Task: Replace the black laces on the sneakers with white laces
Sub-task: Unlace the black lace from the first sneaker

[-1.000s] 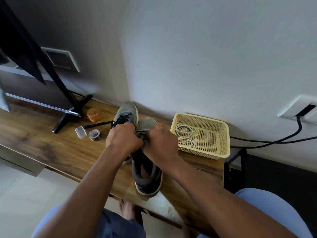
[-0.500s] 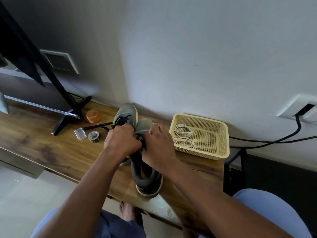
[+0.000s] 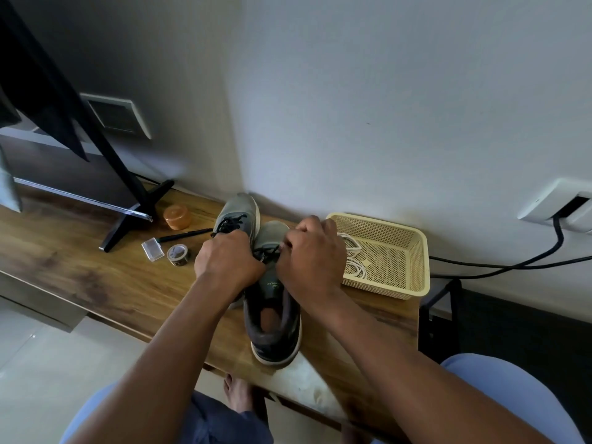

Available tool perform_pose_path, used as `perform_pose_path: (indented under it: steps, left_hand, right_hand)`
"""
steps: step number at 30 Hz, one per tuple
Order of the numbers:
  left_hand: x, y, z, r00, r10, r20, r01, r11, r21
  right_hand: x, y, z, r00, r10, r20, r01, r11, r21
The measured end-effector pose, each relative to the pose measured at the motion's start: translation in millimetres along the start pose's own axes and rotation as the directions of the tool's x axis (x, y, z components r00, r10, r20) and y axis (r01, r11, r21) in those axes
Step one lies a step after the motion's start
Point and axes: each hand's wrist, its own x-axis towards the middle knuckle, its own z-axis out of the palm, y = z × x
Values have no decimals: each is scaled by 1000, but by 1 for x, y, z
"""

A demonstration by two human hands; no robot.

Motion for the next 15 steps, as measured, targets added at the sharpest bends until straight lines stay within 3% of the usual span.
perform_pose_path:
  steps: [5, 8, 11, 15]
  left_hand:
    - [0, -1, 0, 1000, 18, 3, -18, 1000, -17]
    - [0, -1, 0, 1000, 8, -1, -8, 999, -39]
    - [1, -1, 0, 1000, 3, -6, -3, 1000, -28]
    - [2, -2, 0, 1000, -3, 0, 3, 1000, 0]
  right_hand:
    - [-10, -6, 9, 956, -255, 145, 261, 965, -26]
    - [-19, -6, 18, 925, -309, 223, 333, 940, -79]
    - [-18, -4, 17, 947, -287, 146, 300, 951, -76]
    - [-3, 0, 8, 994, -84, -73, 85, 996, 6]
